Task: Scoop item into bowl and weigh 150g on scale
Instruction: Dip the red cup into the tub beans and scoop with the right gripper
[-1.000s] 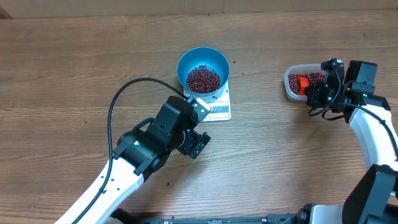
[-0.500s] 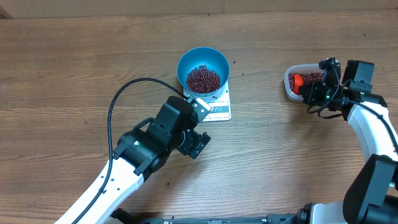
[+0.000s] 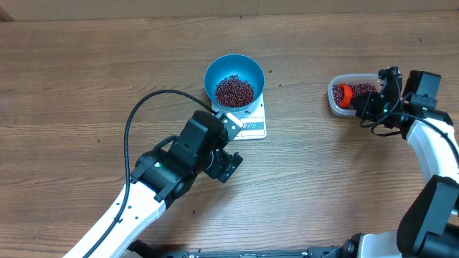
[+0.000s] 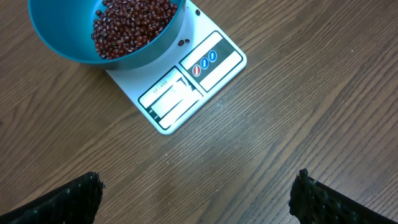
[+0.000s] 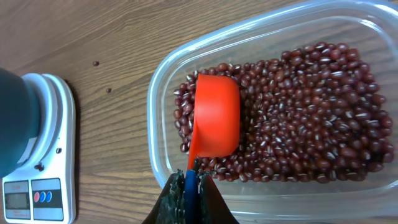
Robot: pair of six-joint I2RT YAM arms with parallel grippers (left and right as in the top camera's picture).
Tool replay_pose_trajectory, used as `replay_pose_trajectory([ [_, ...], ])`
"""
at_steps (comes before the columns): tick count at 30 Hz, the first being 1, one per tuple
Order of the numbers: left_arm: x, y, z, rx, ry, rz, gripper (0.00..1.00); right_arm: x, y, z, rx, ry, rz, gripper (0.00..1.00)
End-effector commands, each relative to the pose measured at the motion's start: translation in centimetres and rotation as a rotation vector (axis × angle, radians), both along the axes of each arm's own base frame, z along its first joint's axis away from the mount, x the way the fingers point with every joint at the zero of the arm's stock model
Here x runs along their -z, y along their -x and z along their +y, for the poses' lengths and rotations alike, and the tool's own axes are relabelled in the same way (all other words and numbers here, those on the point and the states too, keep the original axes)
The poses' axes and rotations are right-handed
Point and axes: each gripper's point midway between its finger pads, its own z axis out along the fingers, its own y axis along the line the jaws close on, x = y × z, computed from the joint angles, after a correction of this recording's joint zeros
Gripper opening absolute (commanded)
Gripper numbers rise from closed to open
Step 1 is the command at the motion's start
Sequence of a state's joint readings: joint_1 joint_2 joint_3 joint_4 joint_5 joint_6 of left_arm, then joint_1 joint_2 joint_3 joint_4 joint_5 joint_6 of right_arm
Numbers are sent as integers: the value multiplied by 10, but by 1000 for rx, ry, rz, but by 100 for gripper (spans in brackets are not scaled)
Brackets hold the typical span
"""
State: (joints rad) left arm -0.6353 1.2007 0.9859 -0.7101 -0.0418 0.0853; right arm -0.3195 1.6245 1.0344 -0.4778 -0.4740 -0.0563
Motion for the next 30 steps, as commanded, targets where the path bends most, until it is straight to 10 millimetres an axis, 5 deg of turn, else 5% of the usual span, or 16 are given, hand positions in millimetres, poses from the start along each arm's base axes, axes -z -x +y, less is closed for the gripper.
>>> replay_pose_trajectory([
  [1, 2, -2, 1, 4, -14, -3, 99, -2, -6, -7, 16, -6, -16, 4],
  [12, 2, -2, 1, 4, -14, -3, 99, 3, -10, -28, 158, -103, 5, 4],
  [30, 2, -2, 1, 4, -14, -3, 99, 30, -12, -17, 141, -285, 62, 4],
])
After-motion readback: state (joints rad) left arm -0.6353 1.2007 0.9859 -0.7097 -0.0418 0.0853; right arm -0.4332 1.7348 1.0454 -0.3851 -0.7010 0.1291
